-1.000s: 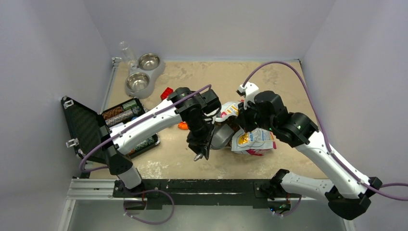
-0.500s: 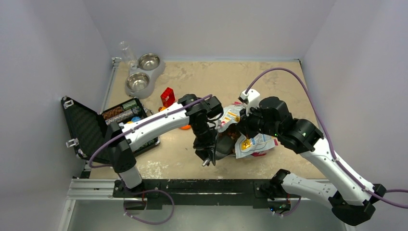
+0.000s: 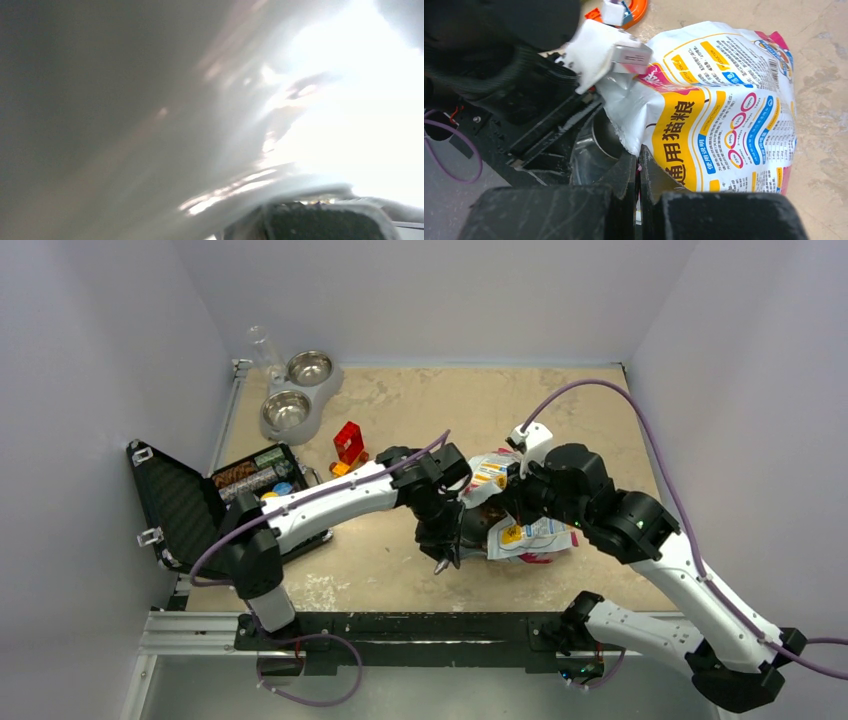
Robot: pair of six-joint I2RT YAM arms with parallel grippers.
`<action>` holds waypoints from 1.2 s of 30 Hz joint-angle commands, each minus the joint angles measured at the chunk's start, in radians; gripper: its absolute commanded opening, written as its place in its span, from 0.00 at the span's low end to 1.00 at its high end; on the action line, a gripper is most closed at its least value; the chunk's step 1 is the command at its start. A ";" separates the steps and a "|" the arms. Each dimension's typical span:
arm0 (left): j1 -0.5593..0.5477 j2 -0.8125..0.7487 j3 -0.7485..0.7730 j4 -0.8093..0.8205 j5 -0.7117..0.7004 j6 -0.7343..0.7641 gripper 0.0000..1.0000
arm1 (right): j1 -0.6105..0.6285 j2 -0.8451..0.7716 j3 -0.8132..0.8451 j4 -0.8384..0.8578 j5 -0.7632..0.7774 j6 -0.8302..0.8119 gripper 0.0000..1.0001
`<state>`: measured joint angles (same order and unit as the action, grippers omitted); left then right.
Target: Serve the pet food
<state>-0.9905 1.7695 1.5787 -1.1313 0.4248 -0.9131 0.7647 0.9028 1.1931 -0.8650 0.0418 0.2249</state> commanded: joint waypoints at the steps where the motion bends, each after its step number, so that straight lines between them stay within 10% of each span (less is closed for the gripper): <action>1: 0.030 -0.144 -0.197 0.372 -0.170 0.057 0.00 | 0.001 -0.088 0.033 0.034 0.059 0.010 0.00; 11: 0.033 -0.155 -0.212 0.219 -0.052 -0.009 0.00 | 0.001 -0.103 0.036 0.007 0.031 0.014 0.00; 17: 0.073 0.087 0.091 0.055 0.018 -0.183 0.00 | 0.000 -0.074 0.057 0.007 0.028 0.019 0.00; 22: 0.116 0.222 0.207 0.261 -0.050 -0.268 0.00 | 0.000 -0.080 0.043 0.001 0.043 0.042 0.00; 36: 0.107 -0.279 -0.508 0.949 -0.119 0.034 0.00 | -0.001 -0.135 0.013 -0.032 0.153 0.064 0.00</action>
<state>-0.9165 1.5669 1.1763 -0.4862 0.4240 -0.9844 0.7547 0.8528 1.1881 -0.9035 0.1650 0.2649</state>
